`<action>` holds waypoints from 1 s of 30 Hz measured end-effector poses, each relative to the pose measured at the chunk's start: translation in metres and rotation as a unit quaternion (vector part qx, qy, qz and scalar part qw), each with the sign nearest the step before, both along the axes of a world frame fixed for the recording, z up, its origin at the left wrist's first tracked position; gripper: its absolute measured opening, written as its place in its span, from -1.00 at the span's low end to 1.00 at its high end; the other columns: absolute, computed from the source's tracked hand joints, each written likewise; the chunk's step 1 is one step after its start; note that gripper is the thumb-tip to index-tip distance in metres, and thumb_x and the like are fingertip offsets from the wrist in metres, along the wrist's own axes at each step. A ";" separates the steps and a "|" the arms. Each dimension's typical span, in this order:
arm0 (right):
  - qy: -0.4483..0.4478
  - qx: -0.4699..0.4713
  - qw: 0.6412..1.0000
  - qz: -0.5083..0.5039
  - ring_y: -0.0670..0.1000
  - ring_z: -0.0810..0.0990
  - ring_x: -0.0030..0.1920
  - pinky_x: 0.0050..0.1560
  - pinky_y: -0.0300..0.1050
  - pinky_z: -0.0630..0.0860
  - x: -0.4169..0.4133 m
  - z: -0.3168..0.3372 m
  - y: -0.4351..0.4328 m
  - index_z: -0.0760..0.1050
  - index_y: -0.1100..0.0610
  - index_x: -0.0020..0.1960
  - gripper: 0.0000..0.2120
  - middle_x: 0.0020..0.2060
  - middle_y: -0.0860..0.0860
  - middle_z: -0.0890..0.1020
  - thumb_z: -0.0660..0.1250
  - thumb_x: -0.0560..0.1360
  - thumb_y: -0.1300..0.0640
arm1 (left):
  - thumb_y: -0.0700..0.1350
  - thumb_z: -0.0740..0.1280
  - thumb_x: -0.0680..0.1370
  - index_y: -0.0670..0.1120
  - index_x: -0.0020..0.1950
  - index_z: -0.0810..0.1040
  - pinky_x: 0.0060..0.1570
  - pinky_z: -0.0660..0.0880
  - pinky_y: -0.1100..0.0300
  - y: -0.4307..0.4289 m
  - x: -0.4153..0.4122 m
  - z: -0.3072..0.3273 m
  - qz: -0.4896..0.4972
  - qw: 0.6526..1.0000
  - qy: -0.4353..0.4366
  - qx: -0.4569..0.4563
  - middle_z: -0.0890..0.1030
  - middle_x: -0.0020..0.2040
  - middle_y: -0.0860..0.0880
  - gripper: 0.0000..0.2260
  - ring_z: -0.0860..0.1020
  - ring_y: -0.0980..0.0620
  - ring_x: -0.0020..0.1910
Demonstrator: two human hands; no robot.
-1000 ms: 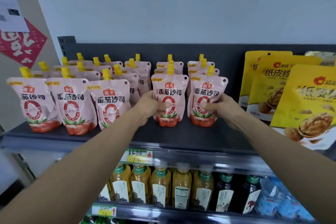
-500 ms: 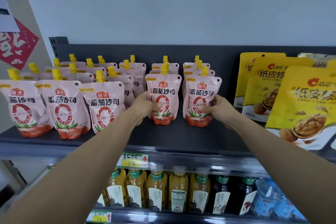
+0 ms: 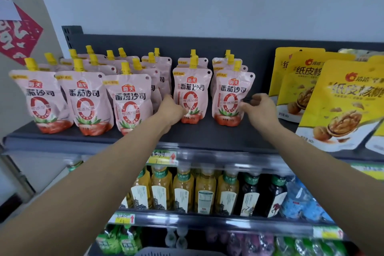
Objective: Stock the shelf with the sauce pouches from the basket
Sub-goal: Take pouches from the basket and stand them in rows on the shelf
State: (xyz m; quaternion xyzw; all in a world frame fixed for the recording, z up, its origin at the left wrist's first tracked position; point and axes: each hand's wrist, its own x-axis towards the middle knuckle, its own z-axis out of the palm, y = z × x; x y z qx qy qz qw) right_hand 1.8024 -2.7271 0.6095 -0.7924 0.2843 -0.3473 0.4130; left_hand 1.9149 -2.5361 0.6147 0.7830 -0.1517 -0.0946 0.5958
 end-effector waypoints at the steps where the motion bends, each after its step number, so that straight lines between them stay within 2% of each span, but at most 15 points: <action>1: -0.014 -0.020 1.000 -0.004 -0.04 0.49 0.05 -0.02 -0.21 0.37 -0.006 0.002 0.007 0.40 0.22 0.28 -0.54 0.17 0.09 0.56 0.38 0.45 0.08 | -0.33 0.36 0.47 -0.22 0.30 0.30 0.15 0.48 0.15 0.003 -0.007 0.001 0.001 1.000 -0.016 0.003 0.49 0.27 -0.15 -0.55 0.48 -0.08 0.25; 4: -0.046 -0.054 0.997 0.020 -0.11 0.47 -0.02 -0.02 -0.27 0.36 -0.029 0.006 0.032 0.47 0.19 0.20 -0.68 0.04 0.02 0.57 0.35 0.48 0.12 | -0.36 0.33 0.47 -0.23 0.33 0.29 -0.26 0.41 0.57 0.015 -0.034 0.006 -0.008 0.997 -0.070 -0.014 0.46 0.19 -0.01 -0.55 0.44 0.08 0.13; 5: -0.050 -0.062 0.996 0.031 -0.11 0.49 -0.03 -0.03 -0.28 0.37 -0.037 0.006 0.042 0.49 0.18 0.17 -0.72 -0.01 0.00 0.57 0.34 0.48 0.13 | -0.35 0.32 0.48 -0.23 0.33 0.31 -0.32 0.39 0.59 0.019 -0.043 0.008 -0.014 0.996 -0.087 -0.018 0.45 0.15 0.00 -0.56 0.41 0.11 0.09; 7: -0.052 -0.077 0.994 0.050 -0.11 0.52 -0.07 -0.03 -0.28 0.40 -0.055 0.003 0.063 0.53 0.16 0.11 -0.77 -0.09 -0.04 0.57 0.34 0.48 0.13 | -0.31 0.34 0.48 -0.20 0.28 0.39 -0.24 0.41 0.52 0.031 -0.063 0.009 -0.038 0.992 -0.115 -0.014 0.49 0.10 -0.02 -0.62 0.42 0.11 0.05; 10: -0.044 -0.085 0.993 0.076 -0.12 0.55 -0.15 -0.07 -0.31 0.45 -0.082 -0.013 0.094 0.57 0.12 0.02 -0.84 -0.18 -0.07 0.60 0.34 0.47 0.10 | -0.29 0.34 0.48 -0.19 0.16 0.48 -0.04 0.45 0.30 0.048 -0.089 -0.003 -0.104 0.987 -0.123 0.000 0.52 -0.11 0.02 -0.74 0.48 0.07 -0.06; 14: 0.010 -0.054 0.994 0.099 -0.21 0.51 -0.30 -0.22 -0.34 0.45 -0.114 -0.064 0.129 0.56 0.06 -0.05 -0.93 -0.31 -0.19 0.56 0.34 0.47 0.11 | -0.22 0.36 0.48 -0.15 0.08 0.55 -0.10 0.47 0.30 0.068 -0.117 -0.046 -0.202 0.971 -0.113 0.055 0.56 -0.14 0.01 -0.81 0.51 0.10 -0.17; 17: 0.116 -0.008 0.985 0.125 -0.14 0.52 -0.27 -0.24 -0.42 0.39 -0.134 -0.114 0.144 0.58 0.13 -0.04 -0.91 -0.27 -0.08 0.59 0.36 0.47 0.17 | -0.21 0.38 0.47 -0.14 0.08 0.56 -0.13 0.48 0.36 0.078 -0.129 -0.093 -0.252 0.961 -0.060 0.101 0.55 -0.17 0.05 -0.81 0.51 0.12 -0.16; 19: 0.227 0.019 0.963 0.144 -0.06 0.53 -0.28 -0.35 -0.43 0.39 -0.145 -0.148 0.151 0.58 0.17 -0.05 -0.91 -0.21 0.07 0.63 0.35 0.47 0.19 | -0.24 0.37 0.48 -0.17 0.09 0.55 -0.23 0.44 0.41 0.084 -0.132 -0.128 -0.267 0.953 -0.012 0.138 0.52 -0.19 0.06 -0.80 0.48 0.11 -0.17; 20: 0.278 0.032 0.948 0.150 -0.01 0.55 -0.26 -0.38 -0.38 0.39 -0.151 -0.164 0.154 0.59 0.18 -0.05 -0.91 -0.17 0.14 0.65 0.34 0.47 0.20 | -0.24 0.36 0.48 -0.18 0.09 0.55 -0.23 0.44 0.38 0.087 -0.133 -0.145 -0.276 0.948 0.014 0.159 0.52 -0.19 0.04 -0.81 0.48 0.09 -0.17; 24: 0.420 0.076 0.886 0.182 0.11 0.59 0.05 -0.05 -0.22 0.42 -0.166 -0.223 0.161 0.60 0.27 0.03 -0.82 0.04 0.16 0.65 0.31 0.49 0.22 | -0.27 0.36 0.48 -0.15 -0.01 0.53 -0.16 0.49 0.19 0.096 -0.136 -0.212 -0.299 0.921 0.123 0.218 0.54 -0.26 -0.03 -0.88 0.52 0.04 -0.23; 27: 0.487 0.107 0.844 0.198 0.16 0.60 0.03 -0.01 -0.06 0.50 -0.170 -0.258 0.165 0.58 0.36 0.02 -0.76 0.02 0.25 0.64 0.33 0.49 0.18 | -0.30 0.35 0.48 -0.17 -0.11 0.51 -0.19 0.50 0.18 0.102 -0.143 -0.254 -0.299 0.905 0.182 0.240 0.52 -0.28 -0.06 -0.93 0.50 0.05 -0.27; 29: 0.518 0.107 0.823 0.205 0.15 0.60 -0.06 -0.13 -0.03 0.49 -0.171 -0.277 0.168 0.55 0.44 0.02 -0.71 0.00 0.31 0.63 0.33 0.49 0.18 | -0.30 0.34 0.48 -0.13 -0.21 0.48 -0.28 0.47 0.24 0.105 -0.148 -0.280 -0.300 0.894 0.222 0.249 0.50 -0.30 -0.07 -0.88 0.48 0.07 -0.31; 30: 0.535 0.104 0.812 0.208 0.10 0.58 -0.14 -0.24 -0.09 0.44 -0.171 -0.287 0.170 0.54 0.45 0.00 -0.71 -0.03 0.32 0.63 0.33 0.49 0.19 | -0.30 0.34 0.48 -0.11 -0.24 0.46 -0.29 0.46 0.25 0.105 -0.151 -0.292 -0.298 0.889 0.237 0.255 0.48 -0.30 -0.06 -0.85 0.46 0.08 -0.32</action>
